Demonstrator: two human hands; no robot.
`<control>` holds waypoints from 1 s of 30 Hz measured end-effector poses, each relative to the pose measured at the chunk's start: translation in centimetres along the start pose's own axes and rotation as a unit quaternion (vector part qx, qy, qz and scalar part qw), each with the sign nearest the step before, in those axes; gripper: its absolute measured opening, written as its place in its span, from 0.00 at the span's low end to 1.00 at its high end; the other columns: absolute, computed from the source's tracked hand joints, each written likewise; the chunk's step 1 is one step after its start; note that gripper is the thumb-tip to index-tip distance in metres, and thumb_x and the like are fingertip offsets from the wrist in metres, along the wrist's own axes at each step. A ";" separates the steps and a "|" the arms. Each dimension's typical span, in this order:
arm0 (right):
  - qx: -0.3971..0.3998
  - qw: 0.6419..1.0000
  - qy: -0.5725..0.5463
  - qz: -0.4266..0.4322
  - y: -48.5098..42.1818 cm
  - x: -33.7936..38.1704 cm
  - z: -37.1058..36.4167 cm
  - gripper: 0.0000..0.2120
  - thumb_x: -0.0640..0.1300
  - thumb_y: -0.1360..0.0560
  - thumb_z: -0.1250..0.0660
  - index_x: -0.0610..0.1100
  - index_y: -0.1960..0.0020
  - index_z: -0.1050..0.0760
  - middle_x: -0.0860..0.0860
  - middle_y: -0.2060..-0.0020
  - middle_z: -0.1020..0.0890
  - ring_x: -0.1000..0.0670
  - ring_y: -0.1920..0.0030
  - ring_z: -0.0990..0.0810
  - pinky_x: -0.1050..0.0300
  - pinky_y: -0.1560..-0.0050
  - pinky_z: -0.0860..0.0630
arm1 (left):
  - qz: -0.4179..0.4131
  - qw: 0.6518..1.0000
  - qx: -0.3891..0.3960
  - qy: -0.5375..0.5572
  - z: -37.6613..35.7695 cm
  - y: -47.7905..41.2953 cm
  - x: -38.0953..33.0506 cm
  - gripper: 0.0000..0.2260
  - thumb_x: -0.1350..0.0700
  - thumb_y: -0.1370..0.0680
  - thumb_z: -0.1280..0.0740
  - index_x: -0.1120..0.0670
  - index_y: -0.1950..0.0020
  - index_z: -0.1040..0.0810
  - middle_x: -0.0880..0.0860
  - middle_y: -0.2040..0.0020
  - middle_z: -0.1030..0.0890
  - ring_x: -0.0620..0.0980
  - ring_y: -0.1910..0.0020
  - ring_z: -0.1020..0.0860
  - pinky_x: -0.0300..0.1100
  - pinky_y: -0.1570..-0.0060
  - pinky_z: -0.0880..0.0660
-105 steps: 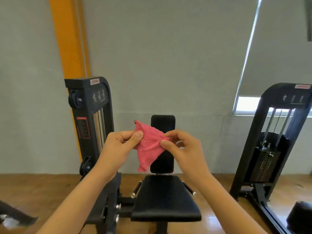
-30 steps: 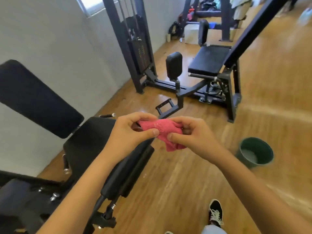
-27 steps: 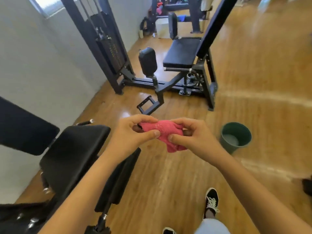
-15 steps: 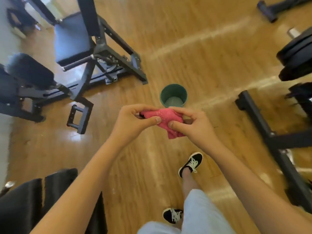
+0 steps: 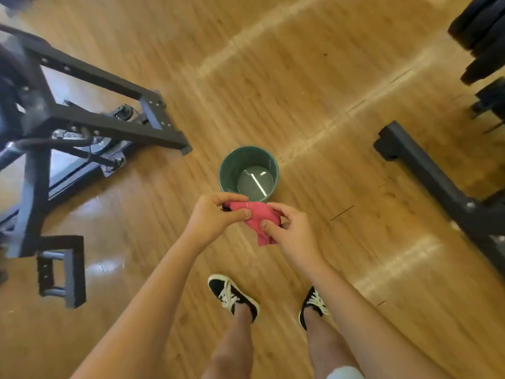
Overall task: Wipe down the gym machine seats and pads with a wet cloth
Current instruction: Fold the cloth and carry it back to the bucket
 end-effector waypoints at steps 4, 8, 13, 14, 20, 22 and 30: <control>-0.052 0.998 0.025 -0.033 -8.1 -7.5 -0.3 0.16 0.33 0.22 0.29 0.42 0.36 0.19 0.52 0.53 0.17 0.53 0.59 0.15 0.57 0.63 0.17 | 0.015 0.999 0.041 -0.014 -3.8 -9.7 6.6 0.13 0.58 0.30 0.19 0.46 0.49 0.14 0.47 0.56 0.14 0.40 0.58 0.17 0.35 0.54 0.21; -0.095 0.993 0.056 -0.039 -16.4 -14.9 -0.5 0.15 0.37 0.23 0.27 0.50 0.40 0.19 0.59 0.53 0.18 0.49 0.54 0.15 0.42 0.52 0.16 | -0.002 0.997 0.072 -0.024 -7.6 -18.7 12.7 0.13 0.60 0.29 0.20 0.42 0.53 0.16 0.46 0.58 0.15 0.40 0.58 0.18 0.37 0.53 0.20; -0.146 0.987 0.056 -0.028 -23.8 -22.0 -0.5 0.14 0.37 0.23 0.28 0.47 0.38 0.18 0.55 0.52 0.15 0.48 0.55 0.14 0.45 0.51 0.16 | -0.034 0.996 0.070 -0.039 -10.6 -26.8 19.1 0.15 0.60 0.28 0.21 0.37 0.59 0.15 0.46 0.59 0.14 0.51 0.57 0.16 0.47 0.49 0.18; -0.151 0.986 0.057 -0.029 -24.7 -23.0 -0.4 0.14 0.37 0.23 0.28 0.47 0.38 0.18 0.55 0.52 0.15 0.49 0.54 0.15 0.46 0.50 0.17 | -0.034 0.996 0.071 -0.037 -11.0 -27.7 20.0 0.17 0.60 0.27 0.21 0.36 0.60 0.15 0.45 0.59 0.14 0.49 0.59 0.17 0.49 0.49 0.19; -0.195 0.977 0.068 -0.045 -27.4 -28.7 -0.1 0.13 0.36 0.23 0.28 0.45 0.40 0.17 0.54 0.53 0.15 0.57 0.55 0.17 0.60 0.53 0.21 | 0.019 0.997 0.078 -0.013 -13.5 -31.2 25.7 0.11 0.61 0.26 0.22 0.44 0.54 0.15 0.52 0.57 0.13 0.52 0.55 0.15 0.50 0.47 0.18; -0.207 0.975 0.075 -0.034 -27.8 -29.1 -0.2 0.13 0.36 0.23 0.28 0.47 0.41 0.17 0.54 0.53 0.15 0.57 0.55 0.17 0.64 0.54 0.24 | 0.044 0.996 0.077 0.016 -14.0 -31.9 26.9 0.09 0.62 0.26 0.23 0.50 0.49 0.15 0.51 0.56 0.14 0.45 0.59 0.17 0.42 0.52 0.19; -0.262 0.957 0.118 -0.023 -28.3 -30.3 0.0 0.19 0.41 0.25 0.24 0.49 0.36 0.22 0.54 0.45 0.24 0.49 0.45 0.22 0.54 0.46 0.24 | 0.079 0.994 0.071 0.025 -15.2 -33.1 27.7 0.11 0.59 0.25 0.23 0.51 0.45 0.17 0.50 0.49 0.15 0.45 0.54 0.17 0.41 0.54 0.19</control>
Point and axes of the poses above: each hand's wrist, its own y-axis away from the middle knuckle, its own z-axis out of the back of the hand, x = y × z, the point moved 6 cm from there along -y, towards the middle knuckle
